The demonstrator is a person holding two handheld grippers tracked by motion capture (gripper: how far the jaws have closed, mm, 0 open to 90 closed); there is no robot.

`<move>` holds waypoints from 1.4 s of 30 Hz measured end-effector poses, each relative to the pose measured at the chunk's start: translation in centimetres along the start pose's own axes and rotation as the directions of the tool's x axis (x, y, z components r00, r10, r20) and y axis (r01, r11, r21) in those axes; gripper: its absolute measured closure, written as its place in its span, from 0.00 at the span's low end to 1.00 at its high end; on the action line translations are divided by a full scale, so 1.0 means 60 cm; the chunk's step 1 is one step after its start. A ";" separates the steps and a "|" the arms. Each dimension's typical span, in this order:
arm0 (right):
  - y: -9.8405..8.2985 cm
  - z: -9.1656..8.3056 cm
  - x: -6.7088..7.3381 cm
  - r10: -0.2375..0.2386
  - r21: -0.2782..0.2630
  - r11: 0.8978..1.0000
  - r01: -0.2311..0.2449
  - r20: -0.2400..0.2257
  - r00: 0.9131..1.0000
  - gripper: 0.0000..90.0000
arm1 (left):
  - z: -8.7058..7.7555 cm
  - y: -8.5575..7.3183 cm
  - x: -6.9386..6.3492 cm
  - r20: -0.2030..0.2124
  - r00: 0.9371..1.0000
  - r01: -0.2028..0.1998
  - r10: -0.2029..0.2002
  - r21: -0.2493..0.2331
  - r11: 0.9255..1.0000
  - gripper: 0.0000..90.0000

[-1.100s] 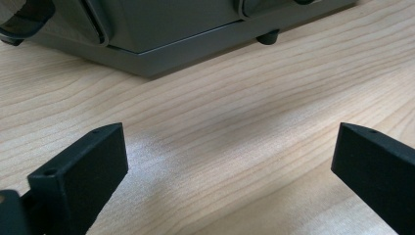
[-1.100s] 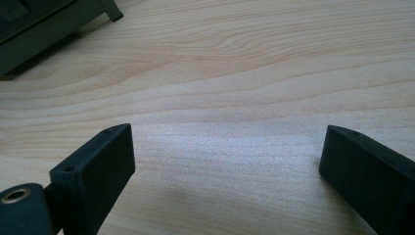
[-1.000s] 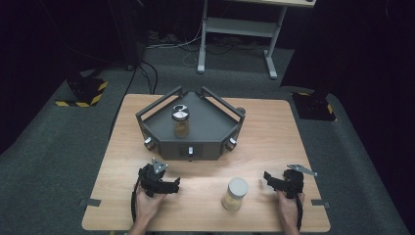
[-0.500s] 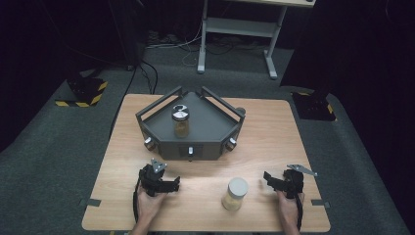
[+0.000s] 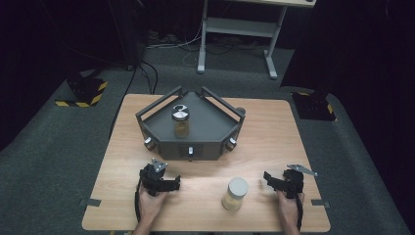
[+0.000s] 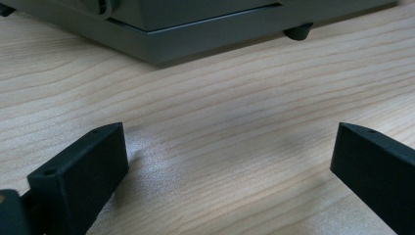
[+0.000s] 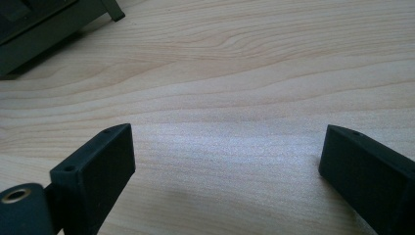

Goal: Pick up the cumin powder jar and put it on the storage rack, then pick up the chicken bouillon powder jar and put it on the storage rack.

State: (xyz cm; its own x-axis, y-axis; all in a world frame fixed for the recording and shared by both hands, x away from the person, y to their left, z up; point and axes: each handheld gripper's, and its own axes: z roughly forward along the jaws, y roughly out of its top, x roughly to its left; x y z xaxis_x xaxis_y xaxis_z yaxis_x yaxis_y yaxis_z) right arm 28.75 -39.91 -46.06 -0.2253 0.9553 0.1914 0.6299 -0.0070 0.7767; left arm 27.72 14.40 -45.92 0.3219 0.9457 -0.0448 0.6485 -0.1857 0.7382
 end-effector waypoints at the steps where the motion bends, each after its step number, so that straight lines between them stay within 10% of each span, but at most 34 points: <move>1: 0.000 0.000 0.000 -0.002 0.000 1.000 0.002 0.001 1.000 0.06 | 0.001 0.002 -0.005 -0.012 1.000 -0.011 0.011 0.005 1.000 0.01; 42: 0.000 0.000 0.000 -0.004 0.001 1.000 0.004 -0.005 1.000 0.06 | 0.003 0.003 -0.013 -0.028 0.999 -0.026 0.026 0.013 1.000 0.01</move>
State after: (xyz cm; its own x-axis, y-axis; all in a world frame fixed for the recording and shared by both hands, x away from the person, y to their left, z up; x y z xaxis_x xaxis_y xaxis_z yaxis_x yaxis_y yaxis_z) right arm 28.73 -39.94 -46.07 -0.2315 0.9539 0.1910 0.6300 -0.0026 0.7766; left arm 27.71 13.58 -45.84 0.3192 0.9477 -0.0064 0.6487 -0.2136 0.7304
